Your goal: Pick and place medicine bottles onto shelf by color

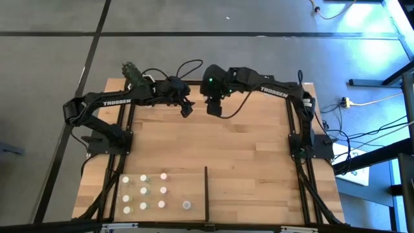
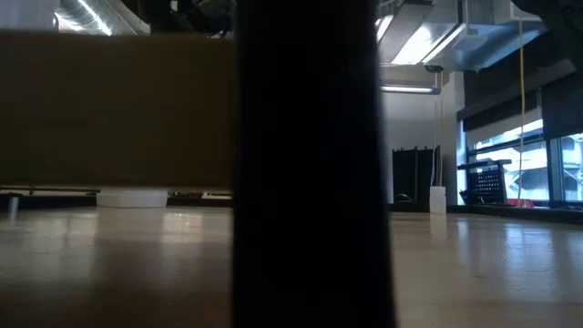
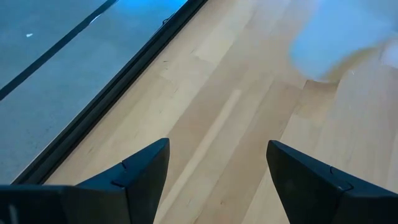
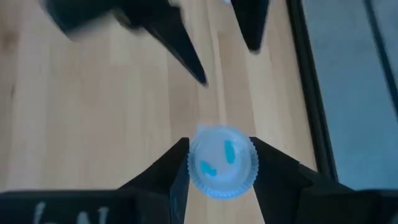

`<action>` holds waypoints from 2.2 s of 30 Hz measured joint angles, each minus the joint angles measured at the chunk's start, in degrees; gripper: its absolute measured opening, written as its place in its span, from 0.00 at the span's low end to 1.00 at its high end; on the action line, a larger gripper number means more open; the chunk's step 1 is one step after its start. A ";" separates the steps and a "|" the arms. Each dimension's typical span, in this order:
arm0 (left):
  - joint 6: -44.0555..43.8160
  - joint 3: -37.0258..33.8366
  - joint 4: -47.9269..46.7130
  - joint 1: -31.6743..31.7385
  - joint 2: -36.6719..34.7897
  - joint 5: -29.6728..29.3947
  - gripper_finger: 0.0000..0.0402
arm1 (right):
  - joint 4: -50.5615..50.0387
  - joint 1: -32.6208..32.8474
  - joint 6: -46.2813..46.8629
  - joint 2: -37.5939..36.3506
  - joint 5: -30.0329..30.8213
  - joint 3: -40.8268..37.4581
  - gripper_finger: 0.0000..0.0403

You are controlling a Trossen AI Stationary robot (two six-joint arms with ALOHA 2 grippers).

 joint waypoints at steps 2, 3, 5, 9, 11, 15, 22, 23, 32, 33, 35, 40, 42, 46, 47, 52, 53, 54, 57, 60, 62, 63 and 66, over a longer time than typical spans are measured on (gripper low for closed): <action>0.00 0.00 0.02 -0.01 -0.02 -0.01 0.65 | -0.04 2.19 2.66 -0.02 2.31 1.52 0.36; 0.04 0.00 0.00 0.00 -0.02 0.01 0.65 | -0.07 3.28 3.80 -0.02 3.09 2.03 0.36; -0.38 0.00 -0.01 0.00 -0.02 -0.01 0.65 | -0.15 5.12 6.07 -0.02 3.87 2.83 0.36; -4.20 0.04 -4.08 -0.04 -1.06 0.18 0.65 | -0.25 7.92 10.22 -0.02 3.94 3.23 0.36; -4.02 0.04 -7.31 -0.44 -2.72 0.38 0.65 | -0.45 9.07 11.82 -0.02 4.02 3.23 0.36; -2.02 0.02 -14.47 -2.12 -8.39 0.53 0.65 | -0.52 11.42 14.85 0.00 4.54 3.25 0.36; -3.30 0.03 -19.34 -6.99 -21.26 0.53 0.65 | 1.07 14.95 18.15 0.02 4.32 3.25 0.36; -3.67 0.03 -19.39 -7.89 -22.82 0.53 0.65 | 1.65 15.46 18.04 0.02 4.33 3.25 0.36; -3.06 0.04 -22.21 -16.31 -31.64 2.18 0.65 | 5.72 19.76 26.76 0.02 4.34 3.27 0.36; -2.51 0.04 -22.34 -17.25 -32.03 3.68 0.65 | 6.58 20.12 27.59 0.04 4.36 3.27 0.36; -1.95 0.04 -22.34 -18.93 -32.52 6.31 0.65 | 9.06 20.75 30.20 0.04 4.36 3.27 0.36; -1.97 0.02 -23.50 -22.72 -32.63 7.68 0.65 | 13.16 22.65 34.85 2.06 4.85 3.38 0.36; -2.00 0.02 -23.78 -24.01 -32.61 7.70 0.65 | 13.64 23.35 35.92 3.01 4.53 3.36 0.36; -4.76 0.02 -24.31 -26.65 -32.92 7.72 0.65 | 14.02 24.49 37.42 3.45 3.26 3.32 0.36; -5.61 0.02 -24.23 -27.38 -33.04 7.74 0.65 | 14.41 24.67 37.30 3.45 3.25 3.32 0.36; -10.25 0.02 -24.18 -31.90 -33.15 7.81 0.65 | 14.16 24.77 34.95 3.74 3.26 3.32 0.36; -11.13 0.02 -24.17 -32.85 -32.89 7.76 0.65 | 14.51 24.77 34.10 3.91 3.26 3.32 0.36; -12.27 0.02 -23.98 -33.64 -32.55 7.70 0.65 | 14.54 24.77 33.07 4.07 3.28 3.32 0.36; -14.09 -0.02 -22.02 -35.70 -31.41 7.62 0.65 | 14.60 24.77 30.23 4.24 3.28 3.27 0.36; -15.01 -0.02 -19.22 -37.28 -29.68 6.19 0.65 | 15.43 24.77 27.88 4.19 3.28 3.27 0.36; -15.08 -0.02 -18.25 -38.05 -28.33 3.77 0.65 | 16.18 24.77 26.56 4.19 3.31 3.27 0.36; -15.10 -0.02 -18.36 -38.35 -27.69 2.96 0.65 | 16.63 24.77 26.14 4.19 3.29 3.27 0.36; -15.38 -0.02 -18.26 -39.05 -25.92 2.54 0.65 | 16.87 24.77 25.02 4.19 3.28 3.27 0.36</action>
